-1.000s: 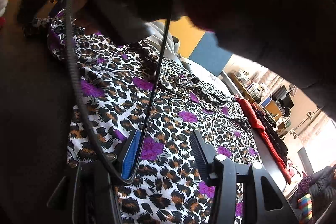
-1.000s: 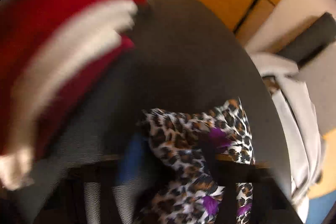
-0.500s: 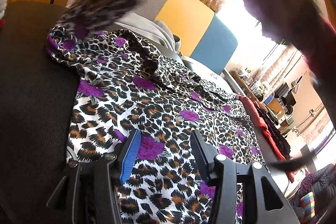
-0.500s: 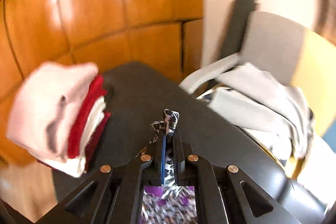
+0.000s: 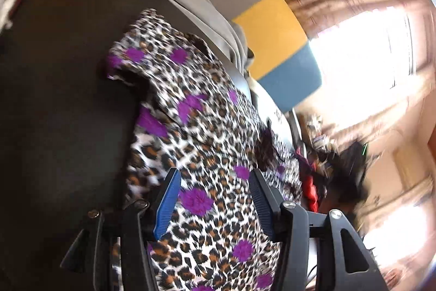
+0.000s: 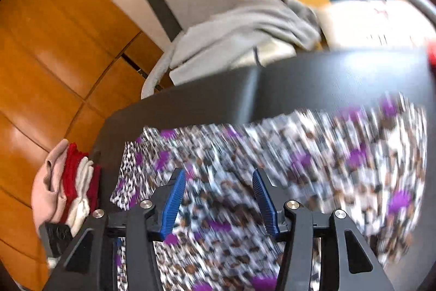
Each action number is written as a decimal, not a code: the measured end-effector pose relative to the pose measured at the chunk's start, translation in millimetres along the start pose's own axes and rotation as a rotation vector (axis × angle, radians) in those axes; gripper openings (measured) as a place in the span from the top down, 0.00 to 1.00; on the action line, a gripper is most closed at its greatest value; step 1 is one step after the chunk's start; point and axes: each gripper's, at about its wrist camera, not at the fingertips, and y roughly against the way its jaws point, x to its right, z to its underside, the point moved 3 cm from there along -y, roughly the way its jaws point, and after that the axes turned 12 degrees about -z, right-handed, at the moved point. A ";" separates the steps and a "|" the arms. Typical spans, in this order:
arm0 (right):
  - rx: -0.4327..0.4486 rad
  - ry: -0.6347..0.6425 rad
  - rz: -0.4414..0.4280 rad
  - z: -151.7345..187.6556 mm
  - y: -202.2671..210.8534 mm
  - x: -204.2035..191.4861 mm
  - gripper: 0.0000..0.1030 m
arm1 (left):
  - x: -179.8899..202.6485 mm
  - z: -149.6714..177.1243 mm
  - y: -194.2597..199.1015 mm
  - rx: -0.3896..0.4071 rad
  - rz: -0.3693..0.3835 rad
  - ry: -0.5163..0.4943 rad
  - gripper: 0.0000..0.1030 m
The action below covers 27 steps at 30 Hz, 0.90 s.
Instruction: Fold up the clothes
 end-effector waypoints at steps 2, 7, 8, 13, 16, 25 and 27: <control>0.006 -0.053 -0.022 19.9 7.1 21.3 0.48 | -4.7 -2.3 -3.0 0.001 -0.041 0.019 0.48; 0.034 0.030 -0.022 27.4 1.1 7.2 0.48 | 8.8 11.4 -18.7 -0.025 -0.074 -0.053 0.47; 0.036 0.063 -0.005 25.8 -2.1 2.1 0.48 | 14.0 14.5 -21.1 -0.030 -0.075 -0.081 0.47; 0.009 0.183 0.188 4.1 -38.9 -6.8 0.48 | 34.0 25.3 -29.7 -0.023 -0.094 -0.224 0.46; -0.042 0.197 0.255 2.5 -60.3 -0.1 0.47 | 34.4 27.5 -28.4 -0.009 -0.094 -0.249 0.46; -0.126 0.305 0.291 3.4 -77.4 -21.3 0.91 | 49.0 15.8 2.9 0.079 -0.065 -0.324 0.42; -0.120 0.322 0.303 -2.1 -71.6 -28.6 0.93 | 52.6 14.6 -16.2 0.025 -0.075 -0.336 0.42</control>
